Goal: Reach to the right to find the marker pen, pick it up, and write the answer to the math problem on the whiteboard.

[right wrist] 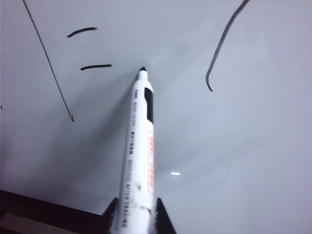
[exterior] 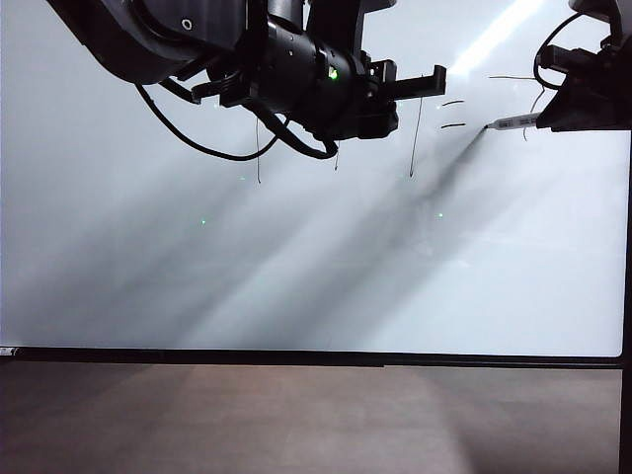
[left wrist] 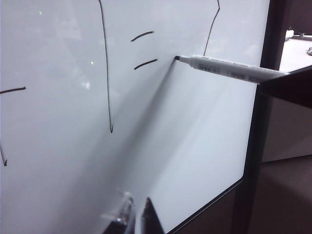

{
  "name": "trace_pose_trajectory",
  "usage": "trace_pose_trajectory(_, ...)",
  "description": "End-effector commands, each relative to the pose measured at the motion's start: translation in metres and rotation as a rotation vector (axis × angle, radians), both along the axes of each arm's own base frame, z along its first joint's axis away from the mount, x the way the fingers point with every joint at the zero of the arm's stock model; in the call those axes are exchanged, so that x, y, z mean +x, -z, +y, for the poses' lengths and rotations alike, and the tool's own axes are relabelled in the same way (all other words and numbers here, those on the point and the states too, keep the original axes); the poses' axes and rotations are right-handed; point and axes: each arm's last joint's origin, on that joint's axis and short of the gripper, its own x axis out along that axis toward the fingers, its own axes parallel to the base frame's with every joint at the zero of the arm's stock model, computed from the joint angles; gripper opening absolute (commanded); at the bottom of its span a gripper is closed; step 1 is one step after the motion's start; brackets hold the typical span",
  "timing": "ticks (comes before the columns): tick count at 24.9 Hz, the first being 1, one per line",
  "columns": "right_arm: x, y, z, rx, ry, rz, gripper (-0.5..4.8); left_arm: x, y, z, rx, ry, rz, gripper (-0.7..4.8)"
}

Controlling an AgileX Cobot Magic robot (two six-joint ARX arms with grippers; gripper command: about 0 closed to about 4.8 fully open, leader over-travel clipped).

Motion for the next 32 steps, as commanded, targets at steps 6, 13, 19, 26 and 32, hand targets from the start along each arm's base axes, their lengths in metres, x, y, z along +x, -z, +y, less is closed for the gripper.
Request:
trace_pose_trajectory(6, 0.0, -0.005, -0.008, -0.007, 0.086, -0.022, -0.04, -0.001, -0.004, -0.001, -0.013, 0.0, -0.012, 0.27)
trace_pose_trajectory(13, -0.002, -0.005, -0.026, -0.006, 0.142, -0.015, -0.04, -0.001, -0.004, -0.001, -0.013, 0.0, -0.012, 0.27)
trace_pose_trajectory(19, -0.007, -0.011, -0.03, 0.002, 0.116, -0.035, -0.04, -0.001, -0.004, -0.001, -0.013, 0.0, -0.012, 0.27)
trace_pose_trajectory(26, -0.011, -0.015, -0.022, 0.009, 0.05, -0.042, -0.04, -0.001, -0.004, -0.001, -0.013, 0.0, -0.012, 0.27)
trace_pose_trajectory(32, -0.01, -0.014, -0.005, 0.007, -0.001, -0.035, -0.04, -0.001, -0.004, -0.001, -0.013, 0.0, -0.012, 0.27)
